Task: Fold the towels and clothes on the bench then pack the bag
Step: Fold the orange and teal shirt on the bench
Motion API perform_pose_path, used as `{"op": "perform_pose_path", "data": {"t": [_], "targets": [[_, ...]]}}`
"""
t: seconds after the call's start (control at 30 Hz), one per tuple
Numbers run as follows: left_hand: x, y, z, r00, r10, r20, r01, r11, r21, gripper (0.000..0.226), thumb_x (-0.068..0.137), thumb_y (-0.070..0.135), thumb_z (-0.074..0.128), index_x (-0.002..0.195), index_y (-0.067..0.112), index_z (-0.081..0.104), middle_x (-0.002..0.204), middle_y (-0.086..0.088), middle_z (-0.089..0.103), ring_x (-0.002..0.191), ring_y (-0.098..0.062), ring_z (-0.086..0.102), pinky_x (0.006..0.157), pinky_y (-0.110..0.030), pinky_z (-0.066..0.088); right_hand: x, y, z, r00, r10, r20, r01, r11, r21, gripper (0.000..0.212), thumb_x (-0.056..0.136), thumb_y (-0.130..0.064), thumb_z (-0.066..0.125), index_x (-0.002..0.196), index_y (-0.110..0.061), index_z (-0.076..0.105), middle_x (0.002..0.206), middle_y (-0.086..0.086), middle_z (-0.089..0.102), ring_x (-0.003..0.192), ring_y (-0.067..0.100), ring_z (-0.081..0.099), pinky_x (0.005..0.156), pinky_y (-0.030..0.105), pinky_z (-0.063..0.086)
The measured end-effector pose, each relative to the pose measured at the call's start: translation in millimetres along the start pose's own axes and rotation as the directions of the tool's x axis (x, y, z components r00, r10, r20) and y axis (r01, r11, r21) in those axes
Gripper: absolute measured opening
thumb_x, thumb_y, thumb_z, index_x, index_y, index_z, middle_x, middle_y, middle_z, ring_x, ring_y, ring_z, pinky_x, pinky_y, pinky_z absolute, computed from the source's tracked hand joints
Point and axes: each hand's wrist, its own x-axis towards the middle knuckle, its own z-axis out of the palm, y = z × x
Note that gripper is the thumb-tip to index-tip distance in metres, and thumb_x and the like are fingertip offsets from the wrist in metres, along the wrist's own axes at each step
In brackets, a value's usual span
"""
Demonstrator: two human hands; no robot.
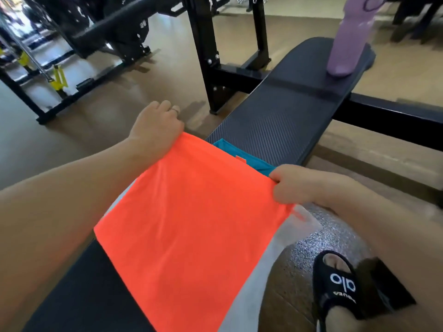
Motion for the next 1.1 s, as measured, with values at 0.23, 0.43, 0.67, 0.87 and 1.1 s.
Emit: {"op": "perform_pose_path", "data": {"t": [0.23,0.43,0.67,0.87,1.1], "targets": [[59.1,39.0,13.6,1.0,-0.007,0.03,0.011,0.994,-0.106,0.026,0.093,0.01,0.054,0.112,0.02,0.068,0.118,-0.003,0.065,0.113,-0.026,0.053,0.088,-0.035,0.037,16.5,27.0,-2.8,0.995,0.093,-0.03,-0.095,0.99,-0.102,0.006,0.09,-0.013,0.047,0.09,-0.01,0.053,0.096,0.009,0.057,0.09,0.028,0.055,0.071,0.028,0.043],[84.1,60.2,27.1,0.996,-0.017,0.085,0.032,0.985,-0.169,0.028,0.095,0.007,0.051,0.116,0.02,0.064,0.121,-0.004,0.064,0.114,-0.026,0.057,0.089,-0.035,0.039,23.7,40.7,-10.8,0.989,0.144,-0.046,-0.148,0.985,-0.092,0.005,0.091,-0.013,0.047,0.094,-0.011,0.05,0.093,0.006,0.051,0.089,0.026,0.052,0.068,0.029,0.04],[61.0,74.4,34.5,0.985,-0.14,0.101,0.171,0.878,-0.446,0.052,0.091,0.007,0.047,0.141,0.022,0.038,0.139,-0.012,0.052,0.122,-0.031,0.053,0.099,-0.039,0.039,31.1,38.9,-15.9,0.94,0.076,-0.331,-0.093,0.995,-0.036,0.017,0.087,-0.02,0.054,0.097,-0.012,0.043,0.092,0.01,0.053,0.086,0.032,0.054,0.069,0.036,0.043],[-72.2,83.9,22.7,0.757,-0.582,0.296,0.566,0.359,-0.742,0.064,0.089,0.022,0.062,0.148,0.015,0.039,0.142,-0.017,0.04,0.127,-0.039,0.04,0.109,-0.048,0.031,68.2,-0.7,-2.7,0.94,-0.032,-0.341,0.084,0.987,0.139,0.041,0.094,-0.04,0.057,0.122,-0.01,0.054,0.117,0.009,0.061,0.111,0.032,0.057,0.09,0.04,0.049],[-187.4,118.1,19.6,0.137,-0.402,0.905,0.847,-0.427,-0.318,0.088,0.082,0.041,0.079,0.146,0.008,0.028,0.148,-0.026,0.029,0.138,-0.044,0.029,0.114,-0.053,0.029,97.0,-26.8,-3.9,0.947,0.15,-0.284,-0.089,0.972,0.216,0.039,0.082,-0.038,0.071,0.095,-0.011,0.047,0.097,0.008,0.057,0.086,0.027,0.057,0.058,0.032,0.034]]}}
